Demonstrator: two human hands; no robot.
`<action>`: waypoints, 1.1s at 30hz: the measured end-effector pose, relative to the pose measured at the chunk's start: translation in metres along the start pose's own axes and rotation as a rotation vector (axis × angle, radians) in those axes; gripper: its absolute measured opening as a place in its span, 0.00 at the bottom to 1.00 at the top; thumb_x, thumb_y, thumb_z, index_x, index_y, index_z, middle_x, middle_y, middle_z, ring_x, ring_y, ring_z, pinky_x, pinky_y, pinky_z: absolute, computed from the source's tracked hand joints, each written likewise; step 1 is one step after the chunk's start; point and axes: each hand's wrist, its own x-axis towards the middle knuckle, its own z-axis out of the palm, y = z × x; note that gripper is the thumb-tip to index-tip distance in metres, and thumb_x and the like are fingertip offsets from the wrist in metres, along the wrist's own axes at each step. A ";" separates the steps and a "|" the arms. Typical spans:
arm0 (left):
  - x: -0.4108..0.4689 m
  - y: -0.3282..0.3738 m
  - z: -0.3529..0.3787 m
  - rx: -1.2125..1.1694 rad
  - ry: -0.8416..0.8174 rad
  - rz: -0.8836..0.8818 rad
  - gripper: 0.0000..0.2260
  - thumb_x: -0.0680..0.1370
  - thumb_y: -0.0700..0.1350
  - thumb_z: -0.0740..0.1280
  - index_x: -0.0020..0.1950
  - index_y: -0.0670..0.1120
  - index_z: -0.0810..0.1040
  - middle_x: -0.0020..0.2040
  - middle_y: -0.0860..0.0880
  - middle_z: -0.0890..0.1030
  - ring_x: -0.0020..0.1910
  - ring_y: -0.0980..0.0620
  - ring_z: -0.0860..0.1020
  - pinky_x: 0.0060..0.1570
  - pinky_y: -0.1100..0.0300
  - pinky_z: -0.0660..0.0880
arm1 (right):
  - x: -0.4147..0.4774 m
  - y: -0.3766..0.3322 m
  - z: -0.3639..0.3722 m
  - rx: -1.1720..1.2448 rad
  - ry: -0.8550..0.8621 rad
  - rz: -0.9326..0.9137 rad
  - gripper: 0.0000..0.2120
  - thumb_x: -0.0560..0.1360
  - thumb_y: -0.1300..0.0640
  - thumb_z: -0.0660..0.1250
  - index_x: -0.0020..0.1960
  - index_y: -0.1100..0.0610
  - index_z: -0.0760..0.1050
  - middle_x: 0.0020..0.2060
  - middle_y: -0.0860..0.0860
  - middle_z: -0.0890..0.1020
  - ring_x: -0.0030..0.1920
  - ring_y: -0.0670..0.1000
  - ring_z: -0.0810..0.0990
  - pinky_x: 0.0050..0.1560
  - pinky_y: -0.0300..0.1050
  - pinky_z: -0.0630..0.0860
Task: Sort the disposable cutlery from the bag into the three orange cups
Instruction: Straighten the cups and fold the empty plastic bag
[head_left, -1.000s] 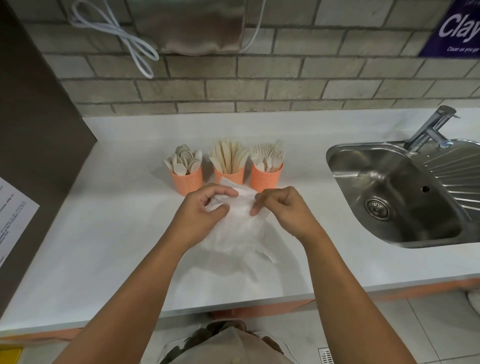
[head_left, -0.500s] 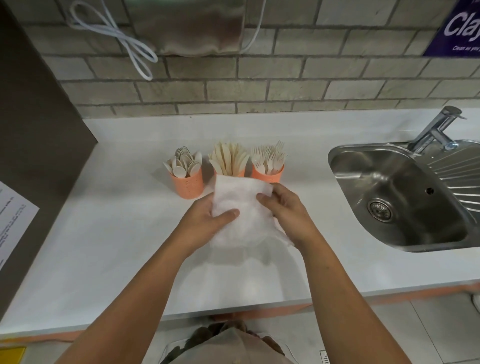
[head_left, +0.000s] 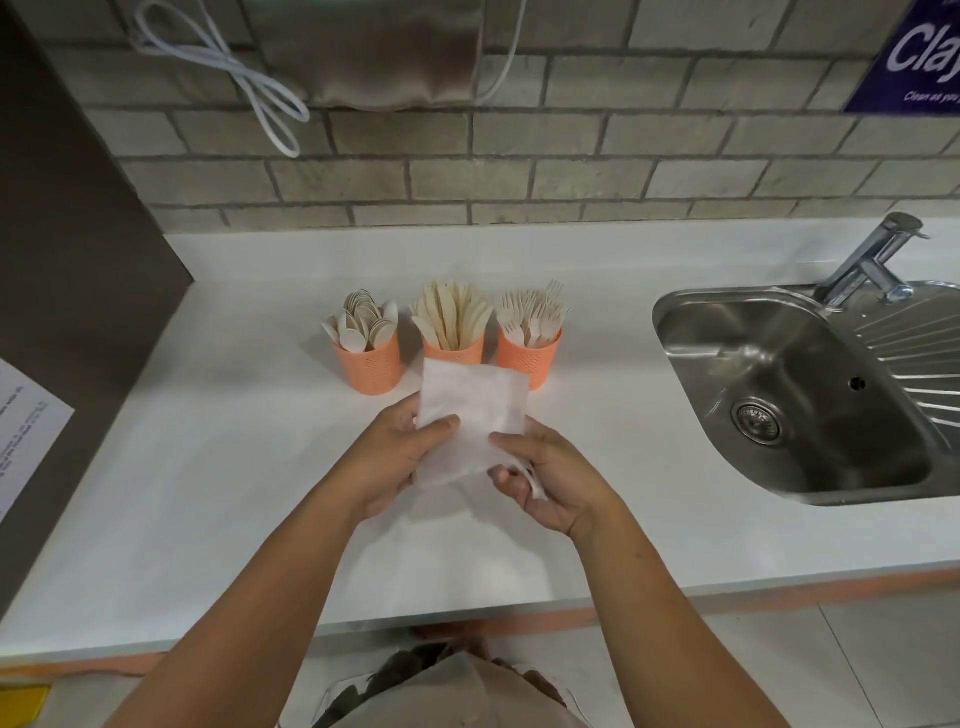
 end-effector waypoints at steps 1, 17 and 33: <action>0.000 0.000 -0.001 -0.021 -0.001 0.010 0.15 0.84 0.40 0.66 0.70 0.49 0.78 0.62 0.48 0.85 0.62 0.47 0.84 0.60 0.51 0.81 | 0.001 0.000 0.001 0.011 0.003 -0.040 0.17 0.82 0.68 0.63 0.69 0.61 0.75 0.46 0.55 0.84 0.30 0.48 0.74 0.27 0.33 0.72; -0.003 0.031 -0.011 0.170 -0.119 0.003 0.13 0.83 0.45 0.64 0.43 0.45 0.84 0.45 0.45 0.78 0.43 0.47 0.75 0.41 0.60 0.76 | 0.007 -0.021 -0.019 -0.507 -0.117 -0.455 0.27 0.67 0.77 0.55 0.40 0.55 0.88 0.55 0.53 0.83 0.54 0.56 0.81 0.49 0.49 0.76; -0.002 0.041 -0.003 0.411 -0.031 0.245 0.07 0.75 0.40 0.77 0.48 0.52 0.86 0.46 0.54 0.82 0.46 0.53 0.80 0.52 0.53 0.76 | -0.011 -0.066 0.006 -1.009 -0.014 -0.323 0.18 0.79 0.48 0.67 0.36 0.53 0.87 0.38 0.64 0.83 0.42 0.59 0.77 0.50 0.47 0.73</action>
